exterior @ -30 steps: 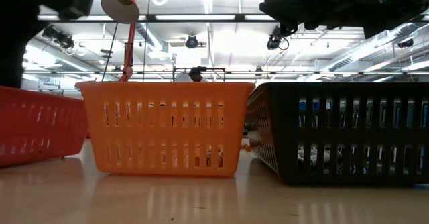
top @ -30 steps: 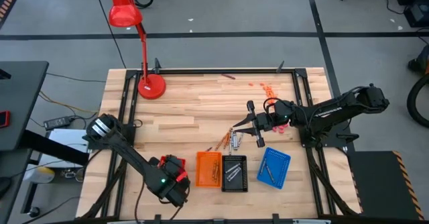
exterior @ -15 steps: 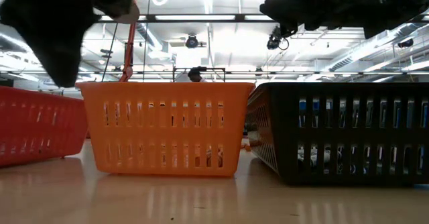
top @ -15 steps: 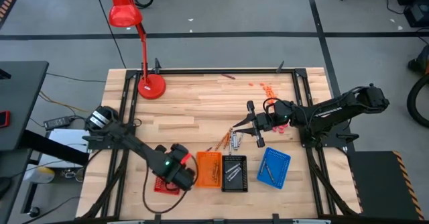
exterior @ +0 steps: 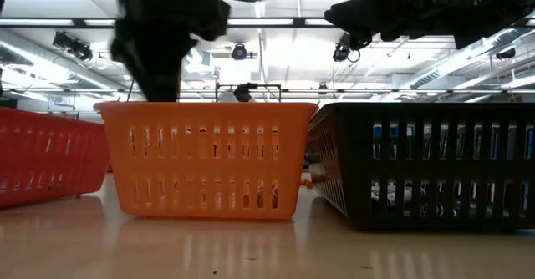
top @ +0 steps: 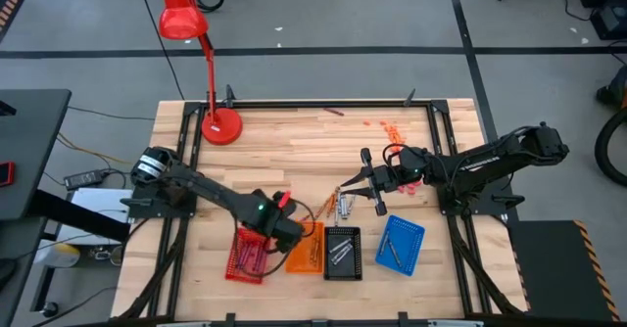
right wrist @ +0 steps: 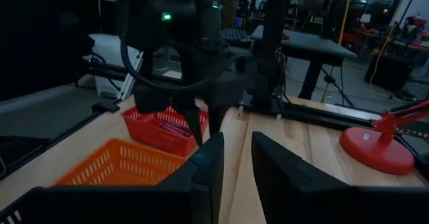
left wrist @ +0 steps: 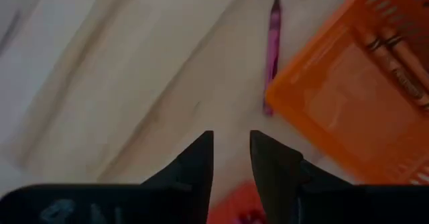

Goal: Sort crayons
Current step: Adjust the orange bin

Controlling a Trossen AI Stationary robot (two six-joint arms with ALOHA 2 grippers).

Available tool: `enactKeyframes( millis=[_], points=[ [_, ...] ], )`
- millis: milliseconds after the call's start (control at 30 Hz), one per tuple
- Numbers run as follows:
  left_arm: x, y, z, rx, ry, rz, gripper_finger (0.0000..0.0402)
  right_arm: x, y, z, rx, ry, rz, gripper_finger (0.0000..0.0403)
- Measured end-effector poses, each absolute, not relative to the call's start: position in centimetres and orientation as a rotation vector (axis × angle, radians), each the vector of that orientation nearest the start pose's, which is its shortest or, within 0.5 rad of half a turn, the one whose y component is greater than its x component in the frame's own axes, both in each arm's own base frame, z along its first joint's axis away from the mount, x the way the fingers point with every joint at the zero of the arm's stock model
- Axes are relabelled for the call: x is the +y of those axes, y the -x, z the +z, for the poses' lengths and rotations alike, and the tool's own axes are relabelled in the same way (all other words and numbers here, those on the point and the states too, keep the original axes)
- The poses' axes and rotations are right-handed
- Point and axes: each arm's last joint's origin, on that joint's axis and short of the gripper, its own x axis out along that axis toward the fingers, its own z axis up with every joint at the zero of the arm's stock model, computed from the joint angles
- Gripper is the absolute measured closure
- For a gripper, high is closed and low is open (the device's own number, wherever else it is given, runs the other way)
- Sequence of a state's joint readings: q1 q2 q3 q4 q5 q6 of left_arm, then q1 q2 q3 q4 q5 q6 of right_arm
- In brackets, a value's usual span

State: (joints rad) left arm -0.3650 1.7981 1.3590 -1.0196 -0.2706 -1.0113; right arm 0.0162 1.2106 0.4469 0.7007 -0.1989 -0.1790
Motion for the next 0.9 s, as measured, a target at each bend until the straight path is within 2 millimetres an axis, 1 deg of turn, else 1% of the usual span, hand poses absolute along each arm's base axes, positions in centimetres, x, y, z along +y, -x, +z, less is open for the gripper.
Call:
enactKeyframes(
  millis=[100,200,367,500,567,633,733,800,900],
  points=[
    [-10.1,-32.5,21.6,1.253,0.320,0.533,0.0292,1.0,-24.1,21.8,0.045,0.172,0.221,0.0321],
    [-8.5,-33.2,21.6,1.269,0.272,0.477,0.0292,1.0,-24.1,21.8,0.046,0.172,0.221,0.0321],
    [-5.4,-34.6,21.5,1.245,0.245,0.373,0.0292,1.0,-24.1,21.8,0.047,0.172,0.221,0.0321],
    [-3.7,-35.5,20.6,1.198,0.293,0.257,0.0292,1.0,-24.1,21.8,0.051,0.171,0.222,0.0321],
    [-3.1,-35.8,19.7,1.170,0.310,0.213,0.0292,1.0,-24.1,21.7,0.061,0.170,0.223,0.0321],
    [-2.7,-35.6,18.9,1.178,0.309,0.205,0.0292,1.0,-24.1,21.6,0.073,0.169,0.224,0.0321],
    [-2.5,-35.6,18.1,1.157,0.338,0.169,0.0292,1.0,-24.1,21.3,0.098,0.166,0.227,0.0321],
    [-2.4,-35.4,17.7,1.164,0.366,0.149,0.0292,1.0,-24.1,21.3,0.103,0.165,0.230,0.0321],
    [-2.8,-35.8,17.6,1.134,0.386,0.111,0.0292,1.0,-24.0,21.1,0.117,0.153,0.231,0.0321]
  ],
)
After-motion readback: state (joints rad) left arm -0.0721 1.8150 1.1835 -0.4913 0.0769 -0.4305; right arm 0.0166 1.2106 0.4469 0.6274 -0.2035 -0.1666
